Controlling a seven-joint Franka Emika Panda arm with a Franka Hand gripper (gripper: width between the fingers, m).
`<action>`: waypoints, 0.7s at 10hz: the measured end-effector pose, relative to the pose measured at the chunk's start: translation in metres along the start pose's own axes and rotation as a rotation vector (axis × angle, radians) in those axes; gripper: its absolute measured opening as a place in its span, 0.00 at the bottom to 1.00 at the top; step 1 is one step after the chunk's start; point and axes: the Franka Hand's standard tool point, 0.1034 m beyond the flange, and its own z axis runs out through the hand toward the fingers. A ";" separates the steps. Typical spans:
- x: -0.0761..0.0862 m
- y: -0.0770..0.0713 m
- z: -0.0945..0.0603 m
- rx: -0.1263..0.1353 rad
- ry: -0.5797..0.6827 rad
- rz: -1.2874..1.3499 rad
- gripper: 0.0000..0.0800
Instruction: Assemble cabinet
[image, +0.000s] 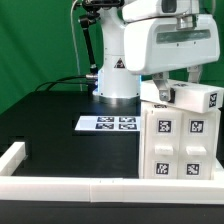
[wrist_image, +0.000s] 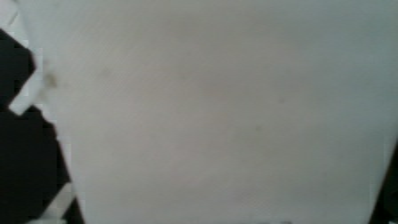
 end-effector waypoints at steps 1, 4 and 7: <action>-0.001 0.000 0.001 -0.008 0.017 0.102 0.69; -0.001 -0.001 0.000 -0.031 0.069 0.416 0.69; 0.000 -0.001 -0.001 -0.028 0.090 0.653 0.69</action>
Offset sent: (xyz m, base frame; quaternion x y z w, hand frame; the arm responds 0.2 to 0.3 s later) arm -0.0137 0.0054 -0.0052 -0.0050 0.0292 0.2294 0.9729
